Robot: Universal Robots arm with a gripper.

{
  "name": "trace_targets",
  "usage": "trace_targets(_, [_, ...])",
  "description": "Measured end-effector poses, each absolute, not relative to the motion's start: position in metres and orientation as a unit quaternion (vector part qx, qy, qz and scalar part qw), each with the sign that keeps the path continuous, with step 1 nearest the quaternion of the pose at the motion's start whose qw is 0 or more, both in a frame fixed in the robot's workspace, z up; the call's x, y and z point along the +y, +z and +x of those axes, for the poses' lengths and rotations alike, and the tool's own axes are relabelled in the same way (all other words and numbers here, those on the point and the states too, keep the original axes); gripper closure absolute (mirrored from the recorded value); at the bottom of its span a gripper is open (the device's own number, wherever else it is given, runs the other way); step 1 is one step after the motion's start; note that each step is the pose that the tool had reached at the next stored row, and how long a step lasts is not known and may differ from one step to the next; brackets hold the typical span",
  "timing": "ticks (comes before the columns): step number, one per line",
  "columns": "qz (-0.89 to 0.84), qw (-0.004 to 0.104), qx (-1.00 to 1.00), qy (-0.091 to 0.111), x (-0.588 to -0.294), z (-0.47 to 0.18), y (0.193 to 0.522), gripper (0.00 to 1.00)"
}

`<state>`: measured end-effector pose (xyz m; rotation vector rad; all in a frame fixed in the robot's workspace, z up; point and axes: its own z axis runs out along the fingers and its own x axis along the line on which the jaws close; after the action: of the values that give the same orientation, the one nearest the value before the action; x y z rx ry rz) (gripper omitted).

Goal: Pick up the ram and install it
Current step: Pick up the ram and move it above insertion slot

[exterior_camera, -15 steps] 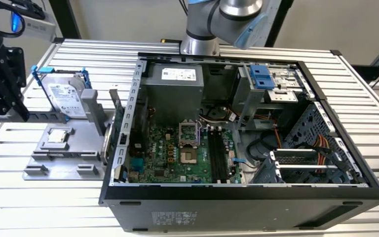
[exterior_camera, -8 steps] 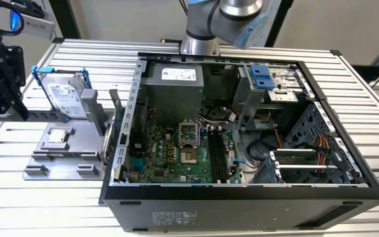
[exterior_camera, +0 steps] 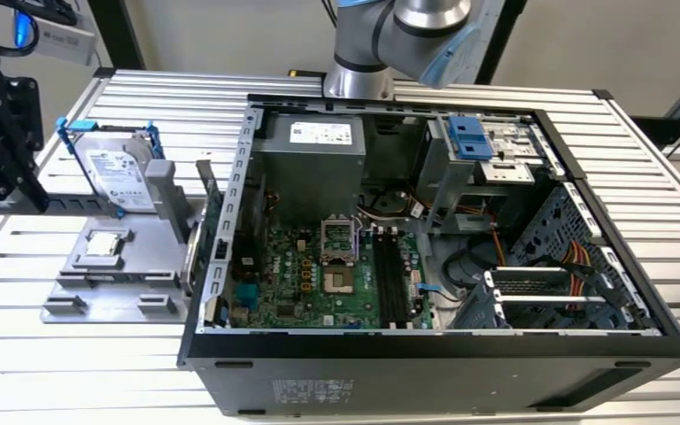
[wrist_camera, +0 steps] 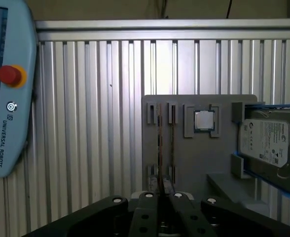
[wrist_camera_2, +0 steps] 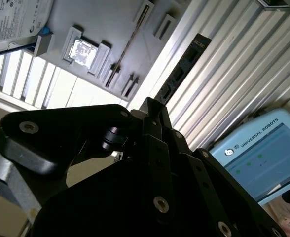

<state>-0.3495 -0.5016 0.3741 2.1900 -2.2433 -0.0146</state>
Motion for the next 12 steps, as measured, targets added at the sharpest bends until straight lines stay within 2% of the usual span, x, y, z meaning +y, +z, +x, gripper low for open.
trace_targets(12, [0.699, 0.003, -0.716, -0.005, -0.5017, -0.3495, 0.379, 1.0])
